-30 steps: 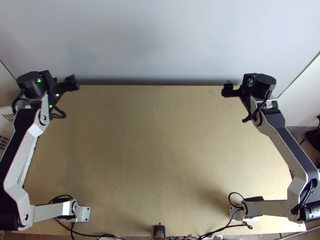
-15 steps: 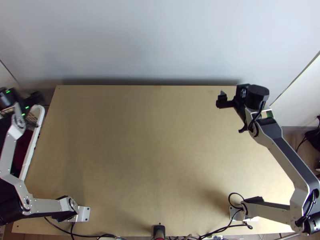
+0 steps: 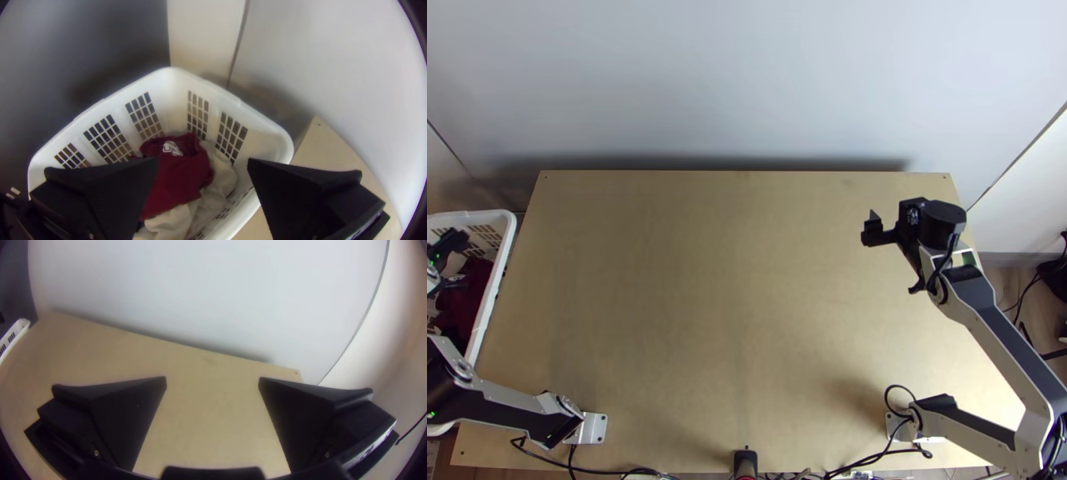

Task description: Fold the t-shirt

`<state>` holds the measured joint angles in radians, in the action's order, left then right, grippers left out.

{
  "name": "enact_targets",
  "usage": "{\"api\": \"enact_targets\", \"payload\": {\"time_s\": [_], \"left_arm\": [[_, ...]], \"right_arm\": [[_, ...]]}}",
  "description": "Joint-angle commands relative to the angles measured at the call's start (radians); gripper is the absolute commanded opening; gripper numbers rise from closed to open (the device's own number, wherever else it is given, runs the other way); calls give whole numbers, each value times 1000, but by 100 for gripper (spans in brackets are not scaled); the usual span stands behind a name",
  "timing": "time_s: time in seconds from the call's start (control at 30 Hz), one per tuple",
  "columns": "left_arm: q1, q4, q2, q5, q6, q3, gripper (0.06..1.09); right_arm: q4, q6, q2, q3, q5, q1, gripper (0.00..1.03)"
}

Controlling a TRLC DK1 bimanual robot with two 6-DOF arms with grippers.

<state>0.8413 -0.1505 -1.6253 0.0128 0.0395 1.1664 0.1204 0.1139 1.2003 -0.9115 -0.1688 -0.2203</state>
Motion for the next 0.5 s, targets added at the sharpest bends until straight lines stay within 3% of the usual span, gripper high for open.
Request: {"api": "enact_targets", "payload": {"time_s": [0.0,0.47], "left_arm": [[104,55,-127,15,-20,-17,103],[183,140,-378,15,-78,47,103]], "right_arm": [[19,21,-71,56,-8,-8,96],[18,64,-56,40,-74,-71,96]]}}
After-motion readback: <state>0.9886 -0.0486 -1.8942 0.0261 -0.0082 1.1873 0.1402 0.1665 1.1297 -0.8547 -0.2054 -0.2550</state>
